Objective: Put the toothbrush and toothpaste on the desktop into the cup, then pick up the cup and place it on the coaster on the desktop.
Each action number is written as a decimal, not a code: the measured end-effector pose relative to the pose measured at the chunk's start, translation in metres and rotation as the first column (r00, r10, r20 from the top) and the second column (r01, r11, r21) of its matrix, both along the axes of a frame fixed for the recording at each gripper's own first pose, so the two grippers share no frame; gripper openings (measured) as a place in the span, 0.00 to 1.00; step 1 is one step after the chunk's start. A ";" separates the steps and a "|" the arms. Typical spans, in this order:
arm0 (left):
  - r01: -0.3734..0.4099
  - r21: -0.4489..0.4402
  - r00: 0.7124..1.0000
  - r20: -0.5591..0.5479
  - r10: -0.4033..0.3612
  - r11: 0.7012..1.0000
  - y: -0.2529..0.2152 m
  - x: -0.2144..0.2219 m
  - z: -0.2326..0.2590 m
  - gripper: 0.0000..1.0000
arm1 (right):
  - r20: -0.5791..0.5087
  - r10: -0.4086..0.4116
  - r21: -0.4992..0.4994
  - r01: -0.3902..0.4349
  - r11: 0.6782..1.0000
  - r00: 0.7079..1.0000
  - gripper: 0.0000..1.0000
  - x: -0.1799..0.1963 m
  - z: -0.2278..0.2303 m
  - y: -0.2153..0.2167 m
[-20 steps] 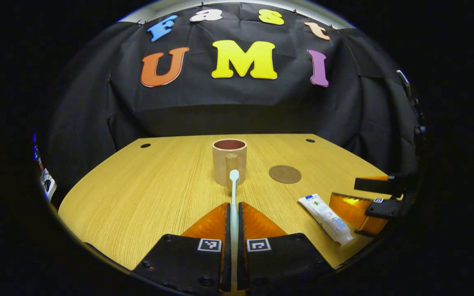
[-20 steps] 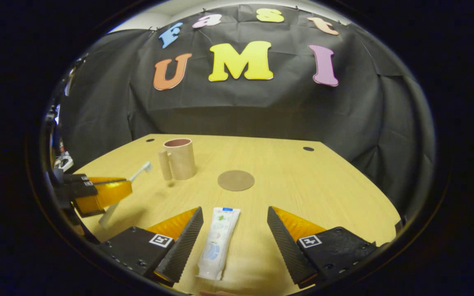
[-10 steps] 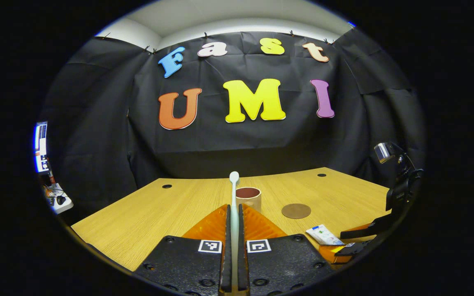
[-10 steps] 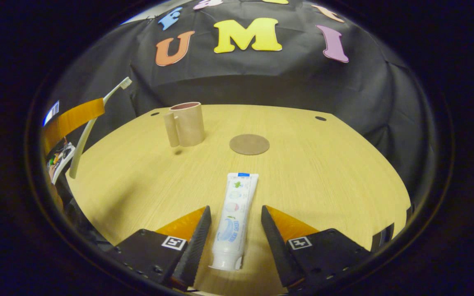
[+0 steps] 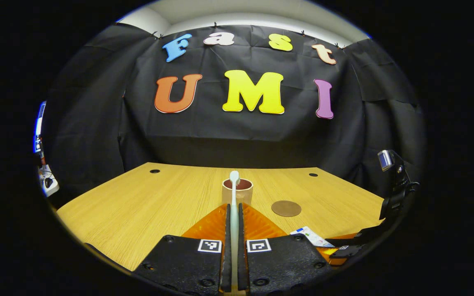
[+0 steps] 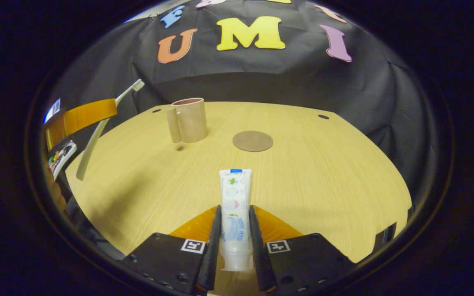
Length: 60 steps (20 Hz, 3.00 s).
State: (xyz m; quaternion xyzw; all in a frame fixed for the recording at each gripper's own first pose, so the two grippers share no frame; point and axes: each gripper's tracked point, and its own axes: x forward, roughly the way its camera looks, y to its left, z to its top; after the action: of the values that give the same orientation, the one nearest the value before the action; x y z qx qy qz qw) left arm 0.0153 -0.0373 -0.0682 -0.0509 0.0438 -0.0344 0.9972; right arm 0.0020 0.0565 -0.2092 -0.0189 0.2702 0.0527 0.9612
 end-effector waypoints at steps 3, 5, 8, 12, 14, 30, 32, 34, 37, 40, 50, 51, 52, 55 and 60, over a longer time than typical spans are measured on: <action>0.026 -0.025 1.000 -0.005 -0.026 0.999 -0.005 0.006 -0.003 0.08 | -0.001 0.009 0.026 -0.009 1.000 1.000 0.34 0.000 0.001 0.001; 0.028 -0.031 0.999 -0.019 -0.029 0.999 -0.002 0.013 -0.006 0.08 | -0.002 0.014 0.044 -0.014 0.999 1.000 0.32 0.001 0.002 0.001; 0.031 -0.035 0.999 -0.007 -0.031 0.999 -0.004 0.024 0.000 0.08 | 0.031 0.007 0.052 -0.009 0.999 1.000 0.32 0.003 0.011 -0.002; 0.042 -0.054 0.999 0.014 -0.041 0.998 -0.008 0.044 0.014 0.08 | 0.123 -0.008 0.078 -0.002 0.997 0.992 0.32 0.017 0.041 -0.004; 0.031 -0.035 0.999 0.043 -0.030 0.999 -0.005 0.057 0.028 0.08 | 0.166 -0.009 0.077 -0.004 0.997 0.986 0.32 0.026 0.053 -0.002; 0.012 0.011 0.987 0.159 -0.014 1.000 -0.010 0.169 0.082 0.07 | 0.239 0.026 0.085 -0.047 0.995 0.971 0.32 0.026 0.058 0.001; 0.013 0.010 0.991 0.131 -0.014 1.000 -0.007 0.176 0.075 0.07 | 0.251 0.028 0.082 -0.050 0.995 0.967 0.32 0.023 0.060 -0.001; 0.014 0.016 0.991 0.137 -0.016 1.000 -0.006 0.179 0.076 0.08 | 0.261 0.026 0.086 -0.050 0.995 0.965 0.34 0.023 0.062 -0.001; 0.012 0.039 0.990 0.142 -0.017 0.999 -0.003 0.186 0.078 0.08 | 0.259 0.029 0.090 -0.054 0.994 0.966 0.32 0.023 0.060 0.001; 0.002 0.036 0.992 0.123 -0.006 0.999 0.002 0.194 0.073 0.15 | 0.255 0.028 0.094 -0.054 0.994 0.967 0.32 0.021 0.058 -0.001; -0.004 0.057 0.993 0.119 -0.002 0.998 0.000 0.194 0.078 0.11 | 0.235 0.020 0.122 -0.050 0.991 0.972 0.32 0.021 0.051 -0.004; -0.003 0.059 0.993 0.117 -0.004 0.998 -0.001 0.196 0.077 0.11 | 0.236 0.018 0.122 -0.048 0.991 0.972 0.32 0.021 0.051 -0.006; -0.003 0.061 0.994 0.108 -0.004 0.998 -0.001 0.197 0.075 0.12 | 0.237 0.017 0.123 -0.047 0.991 0.971 0.32 0.021 0.051 -0.006; 0.008 0.049 0.997 0.082 -0.012 0.999 -0.003 0.197 0.067 0.12 | 0.237 0.015 0.124 -0.045 0.991 0.971 0.32 0.021 0.051 -0.007; 0.002 0.039 1.000 0.031 -0.003 0.999 -0.003 0.193 0.055 0.36 | 0.239 0.006 0.129 -0.038 0.991 0.971 0.32 0.022 0.051 -0.009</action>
State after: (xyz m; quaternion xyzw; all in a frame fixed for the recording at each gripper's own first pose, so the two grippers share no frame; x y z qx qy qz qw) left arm 0.2082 -0.0398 -0.0135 -0.0308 0.0289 -0.0357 0.9985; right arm 0.0238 0.0472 -0.1579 0.0360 0.1487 0.0786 0.9851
